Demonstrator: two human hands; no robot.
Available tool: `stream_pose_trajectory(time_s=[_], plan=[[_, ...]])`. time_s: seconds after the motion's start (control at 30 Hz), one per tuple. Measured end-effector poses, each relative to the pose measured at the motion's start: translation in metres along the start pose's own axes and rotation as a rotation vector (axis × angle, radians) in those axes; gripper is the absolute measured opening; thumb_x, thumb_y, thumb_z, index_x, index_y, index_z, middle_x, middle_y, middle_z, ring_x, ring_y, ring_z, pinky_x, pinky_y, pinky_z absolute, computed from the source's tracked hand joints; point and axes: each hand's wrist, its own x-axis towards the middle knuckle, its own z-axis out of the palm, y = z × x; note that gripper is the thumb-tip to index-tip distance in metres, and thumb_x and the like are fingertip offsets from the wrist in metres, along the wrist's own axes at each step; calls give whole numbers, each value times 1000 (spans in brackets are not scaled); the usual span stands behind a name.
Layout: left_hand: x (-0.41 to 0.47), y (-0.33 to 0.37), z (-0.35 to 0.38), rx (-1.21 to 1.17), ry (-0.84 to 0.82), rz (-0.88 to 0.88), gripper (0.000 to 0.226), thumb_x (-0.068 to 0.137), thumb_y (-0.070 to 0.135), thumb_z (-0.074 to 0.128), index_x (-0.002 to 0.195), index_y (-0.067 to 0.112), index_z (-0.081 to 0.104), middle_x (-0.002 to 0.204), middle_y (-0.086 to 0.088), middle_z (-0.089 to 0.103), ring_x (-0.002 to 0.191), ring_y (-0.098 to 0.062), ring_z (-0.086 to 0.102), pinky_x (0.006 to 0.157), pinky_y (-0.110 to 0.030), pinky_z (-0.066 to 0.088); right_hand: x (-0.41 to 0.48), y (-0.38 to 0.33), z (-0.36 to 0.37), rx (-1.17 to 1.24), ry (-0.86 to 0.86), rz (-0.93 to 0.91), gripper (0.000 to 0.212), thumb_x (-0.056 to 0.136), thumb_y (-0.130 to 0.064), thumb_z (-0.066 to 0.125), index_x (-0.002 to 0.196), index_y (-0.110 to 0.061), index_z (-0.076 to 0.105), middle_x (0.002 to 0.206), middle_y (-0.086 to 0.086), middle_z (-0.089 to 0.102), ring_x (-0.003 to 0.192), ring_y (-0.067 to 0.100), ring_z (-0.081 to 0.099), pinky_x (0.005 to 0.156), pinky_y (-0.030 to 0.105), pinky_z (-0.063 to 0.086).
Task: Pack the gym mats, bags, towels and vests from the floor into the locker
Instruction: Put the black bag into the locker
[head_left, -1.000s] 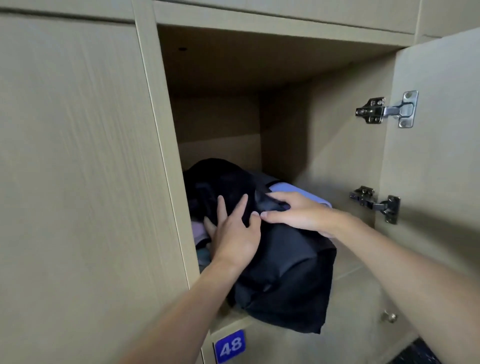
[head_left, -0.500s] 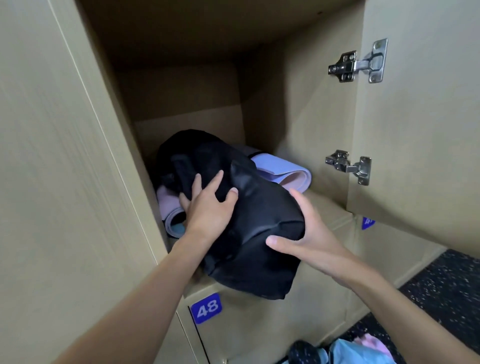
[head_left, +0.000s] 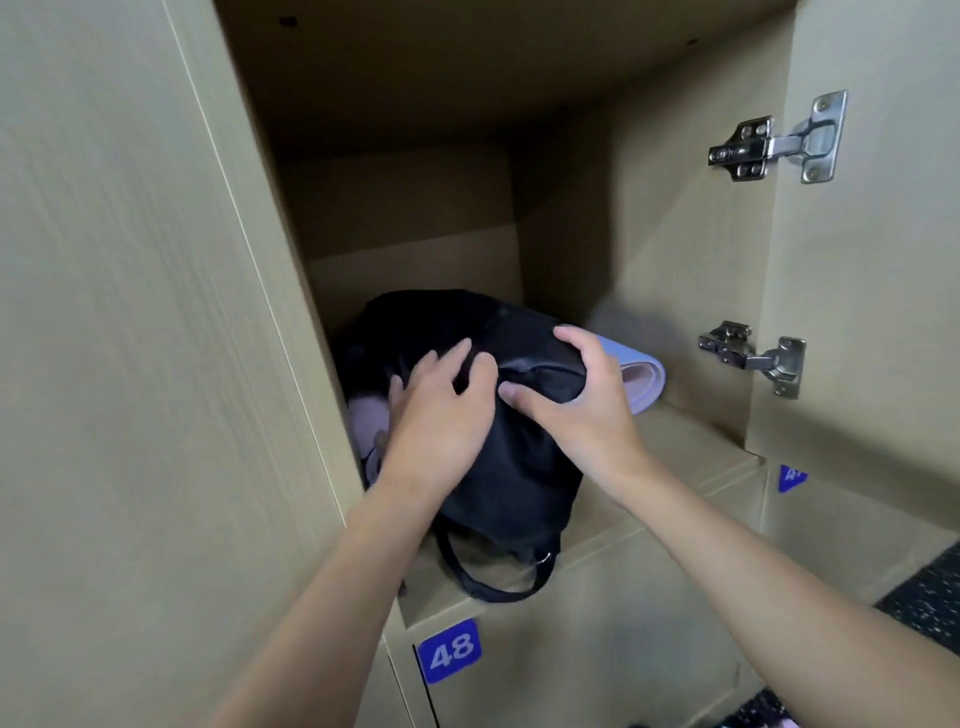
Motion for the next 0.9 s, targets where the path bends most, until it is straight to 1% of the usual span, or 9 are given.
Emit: stream_pose_trajectory(time_s=[0.07,0.17,0.3,0.43,0.57,0.63,0.73,0.83,0.9], plan=[[-22,-14,4,49,-16,26,67,89,69,48,151,49,30,164,11,20,154,-17,9,124,-47,14,-2,7,-1,14,-23,18,83,68,-43,88,137,-39,42,136,-6,43,120,4,44,105,23,37],[-47,-32,10,51,-62,68,86,83,56,69,150,56,15,164,16,8,153,-16,5,123,-44,21,-4,19,-6,2,-120,92,93,69,-53,83,144,-48,28,145,-6,37,131,9,43,112,36,38],[-53,-46,22,-84,64,26,92,77,39,82,148,53,25,161,20,-6,149,-7,7,119,-28,24,-12,28,-12,100,-213,168,100,72,-48,84,148,-54,19,147,-17,40,129,0,44,102,21,39],[-59,-58,33,-223,171,-75,95,70,41,86,143,53,26,157,6,13,141,-16,34,115,-36,38,-18,34,-12,199,-220,203,104,76,-37,84,150,-53,13,142,-27,42,123,-10,45,96,17,39],[-60,-61,37,-268,162,-53,87,73,37,85,140,49,32,145,10,36,127,-6,44,103,-23,41,-21,39,-8,239,-196,199,103,76,-33,84,150,-54,16,138,-30,46,120,-13,48,99,17,42],[-56,-58,38,-300,160,-13,83,75,29,84,140,47,35,144,11,37,125,-1,44,99,-14,38,-21,40,-5,264,-163,182,100,76,-29,85,149,-54,21,137,-28,50,120,-10,52,100,18,44],[-51,-51,38,-308,167,63,79,77,21,81,139,48,39,147,7,35,129,0,42,107,-15,39,-16,39,-1,310,-138,149,92,76,-23,85,145,-54,31,133,-23,56,117,-5,58,104,28,48],[-45,-39,37,-308,199,123,78,80,14,79,141,44,41,146,6,33,122,8,40,97,2,33,-7,30,-2,327,-140,103,82,79,-21,83,140,-54,39,130,-24,55,111,-13,56,95,17,50],[-39,-31,34,-302,241,164,76,81,13,78,142,41,41,145,6,34,123,8,41,98,2,34,2,25,-3,342,-124,60,77,80,-18,82,139,-50,43,124,-28,54,105,-21,53,91,11,48]])
